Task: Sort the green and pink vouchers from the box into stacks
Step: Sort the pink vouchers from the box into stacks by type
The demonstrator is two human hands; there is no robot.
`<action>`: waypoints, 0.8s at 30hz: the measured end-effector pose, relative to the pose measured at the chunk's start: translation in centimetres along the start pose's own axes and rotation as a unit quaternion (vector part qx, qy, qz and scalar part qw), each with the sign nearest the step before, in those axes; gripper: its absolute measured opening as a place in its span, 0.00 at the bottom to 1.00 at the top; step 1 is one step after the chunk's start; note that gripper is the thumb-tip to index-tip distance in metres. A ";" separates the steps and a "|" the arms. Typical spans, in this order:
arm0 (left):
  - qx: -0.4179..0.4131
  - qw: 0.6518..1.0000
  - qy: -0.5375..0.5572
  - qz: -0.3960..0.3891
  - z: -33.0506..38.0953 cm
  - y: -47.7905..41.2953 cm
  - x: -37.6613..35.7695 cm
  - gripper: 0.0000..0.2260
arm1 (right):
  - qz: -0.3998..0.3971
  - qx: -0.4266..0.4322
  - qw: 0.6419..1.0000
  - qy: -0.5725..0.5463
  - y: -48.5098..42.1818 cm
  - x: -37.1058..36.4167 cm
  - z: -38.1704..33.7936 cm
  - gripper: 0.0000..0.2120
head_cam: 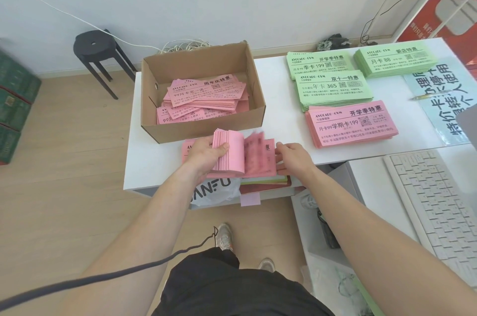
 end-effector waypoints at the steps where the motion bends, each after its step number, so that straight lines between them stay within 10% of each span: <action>1: 0.001 1.000 -0.003 0.000 0.0 0.0 0.0 0.07 | 0.000 -0.001 1.000 -0.002 0.0 0.0 0.0 0.20; 24: 0.000 1.000 -0.029 -0.012 -0.7 -0.4 0.2 0.06 | -0.002 -0.001 1.000 0.019 0.2 -0.2 0.0 0.20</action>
Point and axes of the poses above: each hand's wrist, its own y-axis away from the middle knuckle, its own x-axis out of the back of the hand, z = x × y, the point moved 6 cm from there along -y, towards the middle knuckle, and after that the axes turned 1 degree about z, right-handed, at the moved point
